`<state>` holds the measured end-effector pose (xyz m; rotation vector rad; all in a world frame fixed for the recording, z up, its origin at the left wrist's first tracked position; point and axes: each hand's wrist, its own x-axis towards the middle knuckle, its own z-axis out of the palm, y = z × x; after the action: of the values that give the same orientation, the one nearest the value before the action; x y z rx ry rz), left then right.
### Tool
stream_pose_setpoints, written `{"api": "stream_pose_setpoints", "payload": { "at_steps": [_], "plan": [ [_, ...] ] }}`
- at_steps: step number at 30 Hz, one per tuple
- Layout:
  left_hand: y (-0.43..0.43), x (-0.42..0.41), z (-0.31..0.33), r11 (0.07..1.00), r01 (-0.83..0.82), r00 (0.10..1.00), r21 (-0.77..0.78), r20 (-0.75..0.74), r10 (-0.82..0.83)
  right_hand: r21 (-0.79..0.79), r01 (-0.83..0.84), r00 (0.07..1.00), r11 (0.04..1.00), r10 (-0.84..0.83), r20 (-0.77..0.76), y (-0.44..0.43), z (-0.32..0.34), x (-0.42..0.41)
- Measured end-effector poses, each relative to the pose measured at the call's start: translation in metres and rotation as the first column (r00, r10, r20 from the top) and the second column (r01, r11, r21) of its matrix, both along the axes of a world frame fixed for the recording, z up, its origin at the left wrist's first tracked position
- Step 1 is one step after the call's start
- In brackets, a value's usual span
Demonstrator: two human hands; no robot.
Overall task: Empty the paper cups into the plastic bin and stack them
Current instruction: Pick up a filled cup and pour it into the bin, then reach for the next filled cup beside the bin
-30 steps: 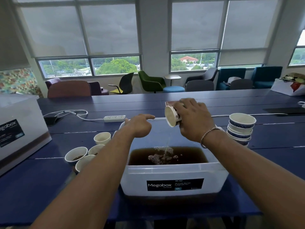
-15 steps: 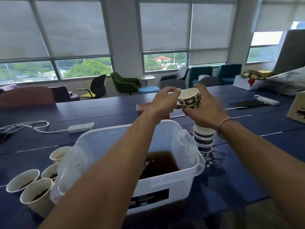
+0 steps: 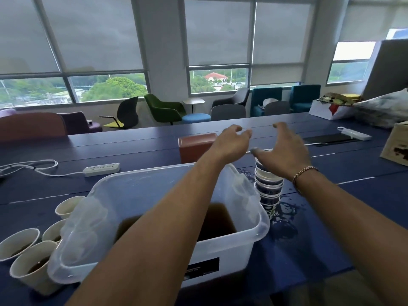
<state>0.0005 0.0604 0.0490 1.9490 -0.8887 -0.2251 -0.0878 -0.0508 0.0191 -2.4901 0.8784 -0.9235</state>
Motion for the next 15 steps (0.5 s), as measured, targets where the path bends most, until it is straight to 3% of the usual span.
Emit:
{"api": "stream_pose_setpoints", "payload": {
  "at_steps": [3,7,15],
  "plan": [
    [0.026,0.02,0.006,0.996,-0.084,0.996,-0.021,0.039,0.085,-0.044,-0.072,0.995,0.996,0.075,0.065,0.029,0.012,0.023],
    [0.08,0.055,0.004,0.98,-0.195,0.973,-0.025,0.12,0.197,-0.025,-0.28,0.96,0.96,0.28,0.002,0.081,0.02,0.066],
    [0.232,0.134,-0.002,0.84,-0.531,0.835,0.111,0.234,0.498,0.071,-0.667,0.73,0.741,0.67,-0.135,0.194,0.023,0.157]
  ]
}}
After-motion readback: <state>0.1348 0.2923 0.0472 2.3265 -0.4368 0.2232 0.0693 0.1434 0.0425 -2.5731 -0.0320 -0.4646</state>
